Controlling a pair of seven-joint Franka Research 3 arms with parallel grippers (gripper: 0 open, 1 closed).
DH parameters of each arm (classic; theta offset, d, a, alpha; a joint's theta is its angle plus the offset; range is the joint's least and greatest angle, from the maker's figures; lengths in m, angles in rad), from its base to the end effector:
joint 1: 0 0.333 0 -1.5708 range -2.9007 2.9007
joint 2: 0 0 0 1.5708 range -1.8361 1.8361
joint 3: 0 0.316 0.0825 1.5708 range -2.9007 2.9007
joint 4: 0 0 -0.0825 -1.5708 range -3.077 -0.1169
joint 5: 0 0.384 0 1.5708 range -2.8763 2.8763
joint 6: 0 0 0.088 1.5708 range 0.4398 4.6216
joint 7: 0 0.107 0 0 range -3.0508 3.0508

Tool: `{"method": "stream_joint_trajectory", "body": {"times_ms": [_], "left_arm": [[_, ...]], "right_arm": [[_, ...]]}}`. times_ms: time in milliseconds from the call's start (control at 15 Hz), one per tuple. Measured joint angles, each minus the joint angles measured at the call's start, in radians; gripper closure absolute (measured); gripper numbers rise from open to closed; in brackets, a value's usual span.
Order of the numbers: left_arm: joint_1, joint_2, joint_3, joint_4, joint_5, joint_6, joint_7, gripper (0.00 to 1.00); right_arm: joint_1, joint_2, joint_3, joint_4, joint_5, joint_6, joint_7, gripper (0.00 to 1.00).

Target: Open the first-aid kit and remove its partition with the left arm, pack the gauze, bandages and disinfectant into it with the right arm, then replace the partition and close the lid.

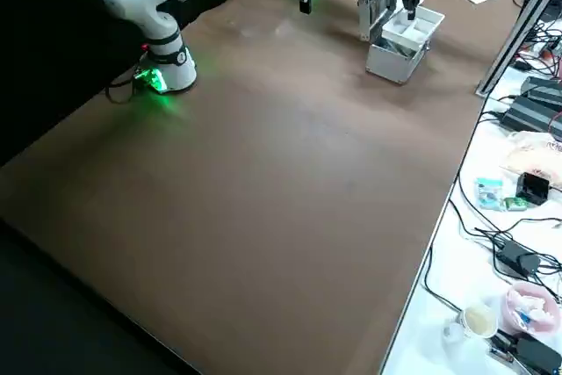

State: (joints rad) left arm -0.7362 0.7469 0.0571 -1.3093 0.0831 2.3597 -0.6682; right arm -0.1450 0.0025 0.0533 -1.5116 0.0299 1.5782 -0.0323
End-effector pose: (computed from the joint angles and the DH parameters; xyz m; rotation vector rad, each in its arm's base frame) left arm 0.5921 -0.4913 0.3275 2.9960 -0.1230 0.4566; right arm 0.5546 -0.0478 0.6518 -3.1126 0.0913 -0.1025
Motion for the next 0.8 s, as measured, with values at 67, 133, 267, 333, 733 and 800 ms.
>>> {"method": "stream_joint_trajectory", "body": {"times_ms": [67,133,267,333,733,800], "left_arm": [[0.000,0.003,0.000,0.000,0.006,0.003,0.000,0.96],[0.000,0.005,0.000,0.000,0.009,0.004,0.000,0.96],[0.000,0.006,0.000,0.000,0.010,0.006,0.000,0.96],[0.000,0.007,0.000,0.000,0.010,0.006,0.000,0.96],[-0.023,0.009,0.000,0.001,0.011,0.010,-0.037,0.96],[-0.026,0.009,0.000,0.001,0.012,0.010,-0.047,0.96]], "right_arm": [[0.000,0.000,0.000,0.000,0.000,0.000,0.000,0.00],[0.000,0.000,0.000,0.000,0.000,0.000,0.000,0.00],[0.001,0.000,0.001,0.000,0.000,0.000,0.000,0.00],[0.001,0.000,0.001,0.000,0.000,0.000,0.000,0.00],[0.014,0.000,0.004,0.000,0.000,-0.001,0.000,0.00],[0.014,0.000,0.004,0.000,0.000,-0.001,0.000,0.00]]}}
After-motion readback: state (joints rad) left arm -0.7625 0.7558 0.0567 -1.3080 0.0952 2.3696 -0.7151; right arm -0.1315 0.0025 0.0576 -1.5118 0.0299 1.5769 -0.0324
